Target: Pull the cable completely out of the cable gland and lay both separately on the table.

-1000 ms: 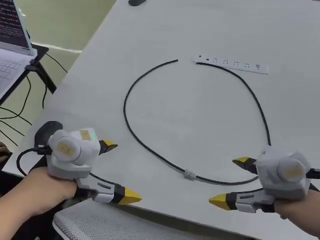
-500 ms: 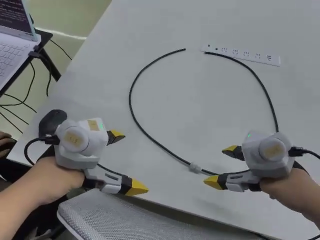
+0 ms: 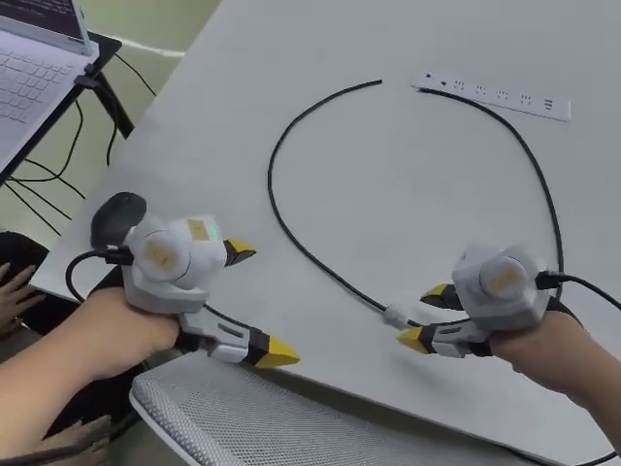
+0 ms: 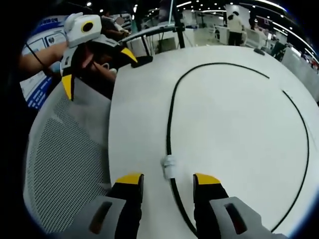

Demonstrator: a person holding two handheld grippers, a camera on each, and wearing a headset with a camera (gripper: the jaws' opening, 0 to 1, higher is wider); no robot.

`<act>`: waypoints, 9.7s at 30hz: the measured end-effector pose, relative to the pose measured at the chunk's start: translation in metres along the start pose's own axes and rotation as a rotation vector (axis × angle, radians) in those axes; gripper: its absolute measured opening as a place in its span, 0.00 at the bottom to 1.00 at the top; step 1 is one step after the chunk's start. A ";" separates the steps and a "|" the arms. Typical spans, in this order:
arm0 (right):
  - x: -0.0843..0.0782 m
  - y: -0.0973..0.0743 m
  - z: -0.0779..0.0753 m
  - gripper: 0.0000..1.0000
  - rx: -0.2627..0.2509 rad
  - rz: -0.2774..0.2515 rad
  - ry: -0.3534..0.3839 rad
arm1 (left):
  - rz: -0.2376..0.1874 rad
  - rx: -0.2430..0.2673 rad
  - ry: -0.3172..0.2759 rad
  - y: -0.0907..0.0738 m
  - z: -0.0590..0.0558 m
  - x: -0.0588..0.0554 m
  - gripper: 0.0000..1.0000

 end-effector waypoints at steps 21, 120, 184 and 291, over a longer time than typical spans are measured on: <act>0.006 0.016 0.000 0.16 0.021 0.070 -0.114 | -0.022 0.017 -0.008 -0.013 0.008 -0.005 0.94; 0.096 -0.115 0.040 0.06 0.078 -0.049 -0.465 | -0.221 -0.370 0.118 0.047 -0.046 0.096 0.27; 0.079 -0.115 0.021 0.07 0.386 -0.250 -0.021 | -0.134 -0.358 0.254 0.047 -0.052 0.108 0.14; 0.067 -0.123 0.050 0.09 -0.011 -0.457 -0.406 | -0.142 -0.374 0.100 0.044 -0.057 0.102 0.15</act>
Point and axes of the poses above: the centre of the closed fingertips' face, and the gripper's own axes: y roughly forward along the fingers, z roughly to its left, x roughly out of its top, the point moved 8 cm from there along -y, roughly backward along the fingers, and after that the axes turned 13 degrees about -x, right-handed, at the moved point
